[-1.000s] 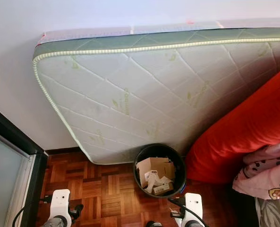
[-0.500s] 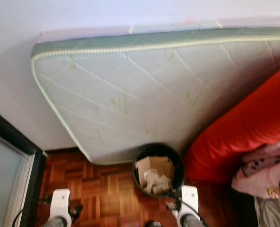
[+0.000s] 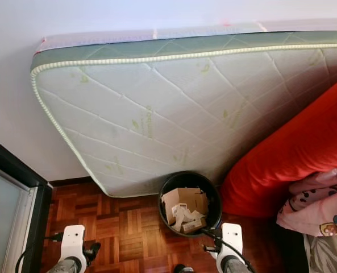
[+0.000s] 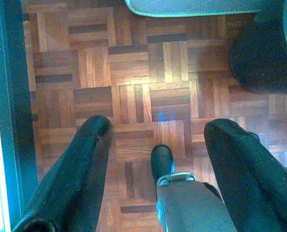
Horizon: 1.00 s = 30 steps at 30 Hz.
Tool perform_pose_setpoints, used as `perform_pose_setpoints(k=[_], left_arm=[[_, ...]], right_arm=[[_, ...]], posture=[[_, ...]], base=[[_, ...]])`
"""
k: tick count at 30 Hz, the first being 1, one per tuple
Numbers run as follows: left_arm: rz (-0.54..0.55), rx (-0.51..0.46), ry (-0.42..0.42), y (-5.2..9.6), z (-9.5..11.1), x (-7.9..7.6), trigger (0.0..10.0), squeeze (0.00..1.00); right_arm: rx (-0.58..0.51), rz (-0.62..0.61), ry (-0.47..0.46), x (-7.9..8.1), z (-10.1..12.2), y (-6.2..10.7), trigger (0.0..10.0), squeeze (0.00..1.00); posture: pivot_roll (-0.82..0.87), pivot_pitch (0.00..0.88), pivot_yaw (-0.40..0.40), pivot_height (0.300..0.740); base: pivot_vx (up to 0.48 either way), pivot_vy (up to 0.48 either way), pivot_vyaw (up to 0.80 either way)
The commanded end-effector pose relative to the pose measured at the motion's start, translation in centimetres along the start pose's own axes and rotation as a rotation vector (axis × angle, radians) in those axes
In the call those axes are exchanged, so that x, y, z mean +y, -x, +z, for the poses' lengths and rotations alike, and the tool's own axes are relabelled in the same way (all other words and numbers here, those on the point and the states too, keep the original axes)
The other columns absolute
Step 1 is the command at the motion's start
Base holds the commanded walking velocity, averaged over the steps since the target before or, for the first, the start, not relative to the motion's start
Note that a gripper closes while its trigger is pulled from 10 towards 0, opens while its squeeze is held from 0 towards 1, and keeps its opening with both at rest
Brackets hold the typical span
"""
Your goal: Clean up the room
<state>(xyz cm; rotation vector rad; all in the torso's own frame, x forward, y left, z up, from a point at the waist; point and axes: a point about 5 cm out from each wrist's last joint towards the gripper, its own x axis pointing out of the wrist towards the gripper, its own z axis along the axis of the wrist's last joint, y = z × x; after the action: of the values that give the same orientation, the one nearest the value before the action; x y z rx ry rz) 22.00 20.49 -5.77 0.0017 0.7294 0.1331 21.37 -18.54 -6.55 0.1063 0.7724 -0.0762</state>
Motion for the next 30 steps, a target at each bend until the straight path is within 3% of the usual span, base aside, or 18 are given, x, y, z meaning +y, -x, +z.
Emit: perform_pose_setpoints(k=[1,13,20,30], left_arm=[[0.011,0.040,0.008,0.3,-1.3,0.1,10.0,0.00],[0.010,0.040,0.007,0.4,-1.3,0.2,10.0,0.00],[0.010,0.037,0.005,0.4,-1.3,0.1,10.0,0.00],[0.009,0.033,0.004,0.4,-1.2,0.1,10.0,0.00]], right_arm=[[0.028,-0.018,-0.018,-0.7,-1.0,0.3,10.0,0.00],[0.033,-0.006,-0.011,-0.1,-0.7,0.1,10.0,0.00],[0.027,-0.015,-0.010,-0.7,-0.8,0.3,10.0,0.00],[0.033,-0.015,-0.038,-1.1,-1.5,0.6,10.0,0.00]], posture=[[0.11,0.203,-0.025,0.740],[0.11,0.204,-0.025,0.740],[0.11,0.205,-0.025,0.740],[0.11,0.206,-0.024,0.740]], base=[[0.000,0.000,0.00],[0.000,0.000,-0.62],[0.000,0.000,0.00],[0.280,0.000,-0.20]])
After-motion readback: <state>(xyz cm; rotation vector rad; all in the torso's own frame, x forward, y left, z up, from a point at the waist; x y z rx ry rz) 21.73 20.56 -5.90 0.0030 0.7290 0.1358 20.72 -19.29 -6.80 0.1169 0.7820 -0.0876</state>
